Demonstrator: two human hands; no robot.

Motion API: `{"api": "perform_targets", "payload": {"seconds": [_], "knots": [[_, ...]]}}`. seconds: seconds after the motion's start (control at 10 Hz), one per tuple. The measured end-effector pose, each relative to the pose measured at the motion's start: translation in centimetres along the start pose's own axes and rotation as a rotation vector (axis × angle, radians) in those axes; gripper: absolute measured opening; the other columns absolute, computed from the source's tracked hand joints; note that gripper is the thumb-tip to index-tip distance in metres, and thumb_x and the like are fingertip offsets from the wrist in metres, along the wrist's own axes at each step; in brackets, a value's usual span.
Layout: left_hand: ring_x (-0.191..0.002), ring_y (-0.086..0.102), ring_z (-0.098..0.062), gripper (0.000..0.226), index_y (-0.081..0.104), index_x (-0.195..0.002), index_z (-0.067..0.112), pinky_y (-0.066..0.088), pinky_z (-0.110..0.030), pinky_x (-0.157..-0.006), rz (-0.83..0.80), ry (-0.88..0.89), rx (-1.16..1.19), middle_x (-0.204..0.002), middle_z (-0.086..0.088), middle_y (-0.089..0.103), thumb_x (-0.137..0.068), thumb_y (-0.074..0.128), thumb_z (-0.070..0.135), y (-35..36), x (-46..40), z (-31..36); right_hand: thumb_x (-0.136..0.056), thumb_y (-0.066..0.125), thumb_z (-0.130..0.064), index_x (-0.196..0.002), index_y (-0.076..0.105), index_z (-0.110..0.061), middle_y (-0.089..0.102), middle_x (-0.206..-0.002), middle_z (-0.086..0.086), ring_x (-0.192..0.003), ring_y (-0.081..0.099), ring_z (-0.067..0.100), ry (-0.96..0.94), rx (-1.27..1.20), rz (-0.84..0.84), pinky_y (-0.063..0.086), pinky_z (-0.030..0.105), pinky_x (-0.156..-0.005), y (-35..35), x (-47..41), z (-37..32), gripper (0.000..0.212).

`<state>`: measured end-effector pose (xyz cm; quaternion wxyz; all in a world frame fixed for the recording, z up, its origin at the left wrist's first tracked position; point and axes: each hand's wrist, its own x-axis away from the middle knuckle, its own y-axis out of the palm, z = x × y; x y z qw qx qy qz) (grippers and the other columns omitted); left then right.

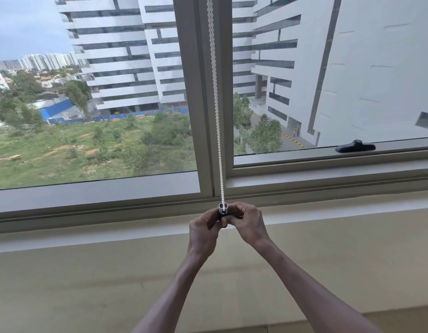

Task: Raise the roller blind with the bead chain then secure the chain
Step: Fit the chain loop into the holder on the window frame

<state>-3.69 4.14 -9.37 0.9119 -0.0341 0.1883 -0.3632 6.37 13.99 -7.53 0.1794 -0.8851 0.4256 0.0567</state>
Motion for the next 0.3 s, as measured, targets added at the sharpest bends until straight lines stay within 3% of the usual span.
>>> {"api": "perform_targets", "payload": {"seconds": [0.1, 0.2, 0.3], "knots": [[-0.099, 0.071, -0.004, 0.059, 0.072, -0.099, 0.050, 0.056, -0.025, -0.087, -0.049, 0.003, -0.026, -0.096, 0.018, 0.077, -0.078, 0.073, -0.006, -0.5, 0.1, 0.2, -0.071, 0.082, -0.005, -0.099, 0.076, -0.013, 0.078, -0.090, 0.000, -0.087, 0.073, 0.013, 0.026, 0.007, -0.017, 0.059, 0.030, -0.082, -0.5, 0.2, 0.0, 0.030], [-0.108, 0.063, 0.004, 0.066, 0.064, -0.121, 0.045, 0.048, -0.012, -0.090, -0.107, 0.025, -0.206, -0.112, 0.016, 0.073, -0.076, 0.072, -0.002, -1.6, 0.2, -0.5, -0.075, 0.082, -0.008, -0.112, 0.072, -0.014, 0.074, -0.106, -0.004, -0.099, 0.068, 0.011, 0.055, 0.018, -0.051, 0.056, 0.024, -0.082, -1.6, 0.3, 1.2, 0.038], [-0.119, 0.062, -0.013, 0.056, 0.059, -0.133, 0.012, 0.042, -0.007, -0.094, 0.032, 0.043, -0.313, -0.130, -0.005, 0.066, -0.081, 0.061, -0.006, -3.1, 0.1, -0.7, -0.086, 0.069, -0.007, -0.120, 0.068, -0.011, 0.072, -0.111, -0.001, -0.103, 0.068, 0.015, 0.052, 0.152, 0.069, 0.054, 0.023, -0.086, -2.4, 0.6, 1.5, 0.034]]}}
